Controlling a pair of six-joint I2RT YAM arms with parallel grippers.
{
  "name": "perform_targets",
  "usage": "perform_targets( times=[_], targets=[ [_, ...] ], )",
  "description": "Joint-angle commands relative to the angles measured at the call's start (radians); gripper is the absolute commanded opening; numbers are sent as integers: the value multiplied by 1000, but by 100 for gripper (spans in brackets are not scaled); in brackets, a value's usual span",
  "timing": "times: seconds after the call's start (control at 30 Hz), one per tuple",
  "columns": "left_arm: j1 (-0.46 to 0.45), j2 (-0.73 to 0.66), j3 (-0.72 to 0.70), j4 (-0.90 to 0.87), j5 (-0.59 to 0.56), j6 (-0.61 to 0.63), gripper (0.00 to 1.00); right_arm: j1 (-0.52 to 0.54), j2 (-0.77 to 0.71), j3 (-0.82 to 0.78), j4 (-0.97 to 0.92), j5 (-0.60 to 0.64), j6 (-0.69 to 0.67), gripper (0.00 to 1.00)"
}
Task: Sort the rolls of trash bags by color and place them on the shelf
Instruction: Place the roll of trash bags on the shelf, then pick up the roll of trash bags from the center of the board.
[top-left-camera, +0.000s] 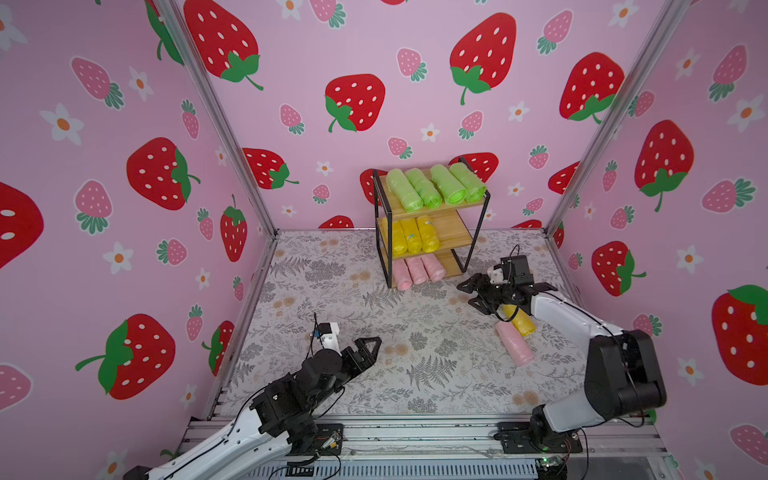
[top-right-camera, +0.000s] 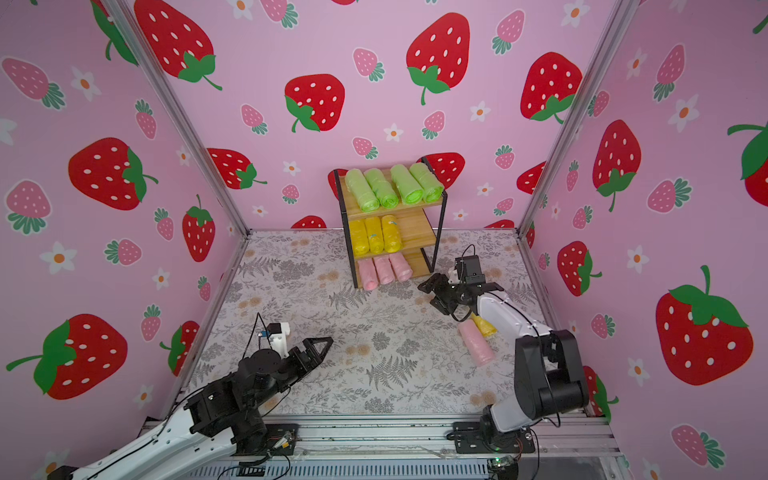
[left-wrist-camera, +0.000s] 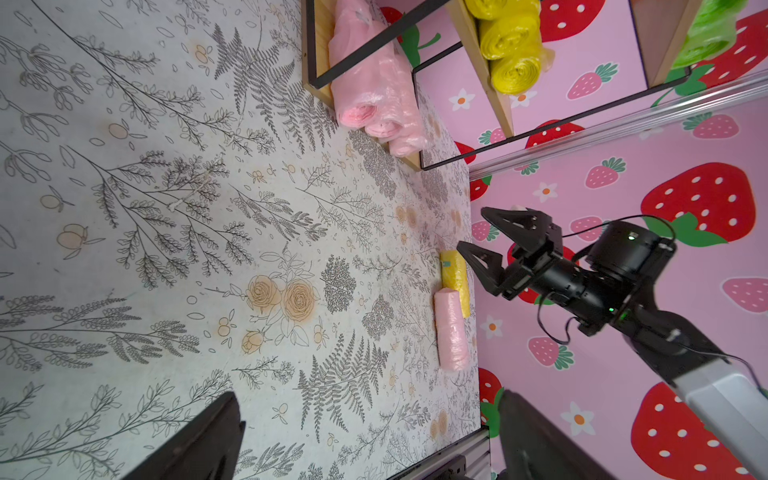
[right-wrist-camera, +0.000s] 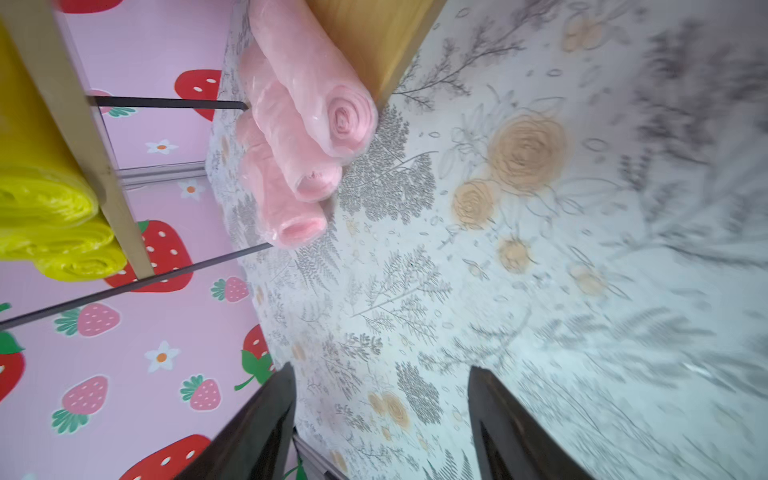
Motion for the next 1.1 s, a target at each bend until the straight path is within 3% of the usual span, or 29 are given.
perform_targets(
  times=[0.0, 0.1, 0.2, 0.43, 0.7, 0.77, 0.9, 1.07],
  targets=[
    [0, 26, 0, 26, 34, -5, 100, -5, -130, -8, -435, 219, -171, 84],
    [-2, 61, -10, 68, 59, -8, 100, 1, -203, -10, -611, 389, -182, 93],
    [-1, 102, -23, 114, 81, -19, 100, 23, -220, -22, -714, 512, -168, 94],
    [-1, 146, -6, 144, 127, -24, 100, 20, -167, -52, -644, 471, -263, 99],
    [-1, 94, -34, 148, 129, -60, 100, 18, -46, 43, -690, 616, -363, 99],
    [-1, 84, -38, 147, 126, -67, 100, -5, -2, 40, -677, 587, -397, 99],
    [-2, 74, -31, 123, 125, -70, 100, -90, 54, -17, -578, 355, -482, 99],
    [-1, 72, -34, 114, 129, -77, 100, -114, 111, -7, -588, 364, -483, 99]
  ],
)
